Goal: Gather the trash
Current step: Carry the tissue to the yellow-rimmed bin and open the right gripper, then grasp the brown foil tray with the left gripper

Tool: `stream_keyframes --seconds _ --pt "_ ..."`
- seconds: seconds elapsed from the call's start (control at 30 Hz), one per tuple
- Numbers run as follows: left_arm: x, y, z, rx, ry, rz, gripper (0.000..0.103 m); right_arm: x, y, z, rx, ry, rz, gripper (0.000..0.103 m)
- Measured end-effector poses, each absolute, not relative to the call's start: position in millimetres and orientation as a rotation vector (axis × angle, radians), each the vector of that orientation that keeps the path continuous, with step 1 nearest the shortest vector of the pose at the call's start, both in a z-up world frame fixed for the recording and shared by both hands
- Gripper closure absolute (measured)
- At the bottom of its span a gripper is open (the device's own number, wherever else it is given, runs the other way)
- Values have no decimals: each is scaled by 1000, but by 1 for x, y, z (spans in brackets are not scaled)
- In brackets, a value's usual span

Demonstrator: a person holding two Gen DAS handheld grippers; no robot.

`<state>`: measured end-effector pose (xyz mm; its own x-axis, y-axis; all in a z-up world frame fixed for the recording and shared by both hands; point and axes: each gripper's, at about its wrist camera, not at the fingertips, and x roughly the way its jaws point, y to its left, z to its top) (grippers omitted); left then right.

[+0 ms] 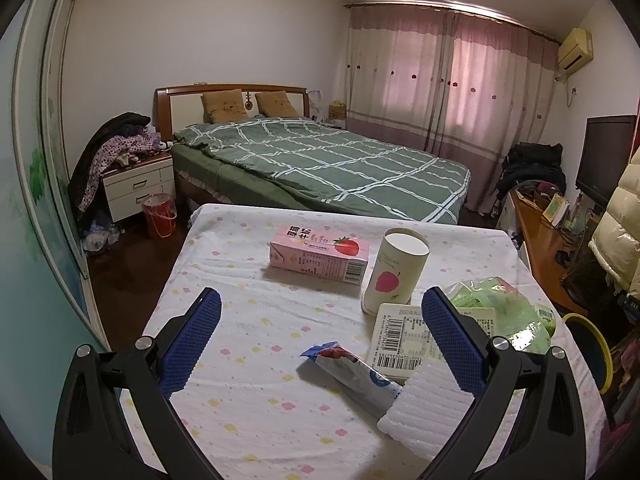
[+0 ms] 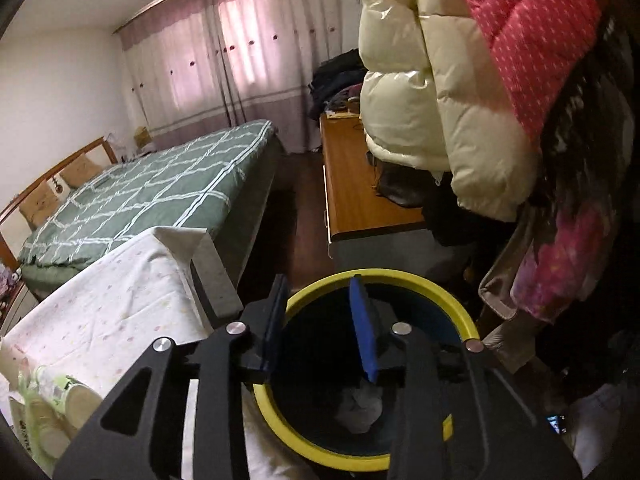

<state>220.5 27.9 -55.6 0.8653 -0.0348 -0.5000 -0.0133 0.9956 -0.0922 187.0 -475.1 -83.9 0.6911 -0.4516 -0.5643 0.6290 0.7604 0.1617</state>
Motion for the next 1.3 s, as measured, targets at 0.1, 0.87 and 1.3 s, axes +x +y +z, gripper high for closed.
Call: stream_keyframes --seconds 0.1,0.87,1.3 --pt "216 25 -57 -98 537 -18 4 185 -471 -92 348 518 -629 70" --pt "78 -23 -123 -4 788 -165 4 179 -469 -97 373 499 -557 59" --pt "114 -29 -149 28 881 -99 4 179 -472 -98 387 502 -545 59"
